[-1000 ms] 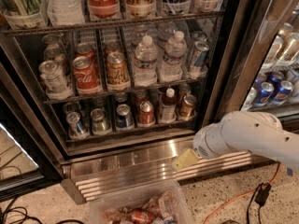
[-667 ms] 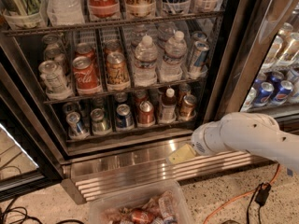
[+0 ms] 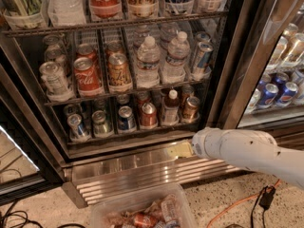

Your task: Pick orange can from bottom shelf of fridge

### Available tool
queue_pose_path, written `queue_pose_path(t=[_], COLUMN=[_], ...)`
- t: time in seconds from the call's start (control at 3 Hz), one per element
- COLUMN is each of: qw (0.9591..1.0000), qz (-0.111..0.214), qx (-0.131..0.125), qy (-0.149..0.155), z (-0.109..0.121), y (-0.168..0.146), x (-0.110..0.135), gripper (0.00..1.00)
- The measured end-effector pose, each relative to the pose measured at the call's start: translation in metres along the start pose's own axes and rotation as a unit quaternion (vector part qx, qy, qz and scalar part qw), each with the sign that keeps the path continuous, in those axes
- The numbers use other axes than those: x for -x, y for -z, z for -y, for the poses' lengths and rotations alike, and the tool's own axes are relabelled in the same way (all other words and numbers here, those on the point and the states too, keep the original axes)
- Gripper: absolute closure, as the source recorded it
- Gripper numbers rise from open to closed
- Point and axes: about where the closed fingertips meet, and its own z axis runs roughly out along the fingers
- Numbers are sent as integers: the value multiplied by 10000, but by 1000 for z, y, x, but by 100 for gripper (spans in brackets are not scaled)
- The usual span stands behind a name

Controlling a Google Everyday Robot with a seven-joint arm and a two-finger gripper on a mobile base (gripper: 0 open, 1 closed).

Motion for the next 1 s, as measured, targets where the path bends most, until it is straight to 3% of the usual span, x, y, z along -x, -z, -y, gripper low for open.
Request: queue_pose_path(t=[0.33, 0.67, 1.0], qw=[9972, 9973, 9934], qz=[373, 372, 706], qx=[-484, -474, -646], qy=[-438, -430, -632], z=[17, 16, 26], y=[0, 0, 3], x=[-8, -7, 3], gripper=[0, 0, 0])
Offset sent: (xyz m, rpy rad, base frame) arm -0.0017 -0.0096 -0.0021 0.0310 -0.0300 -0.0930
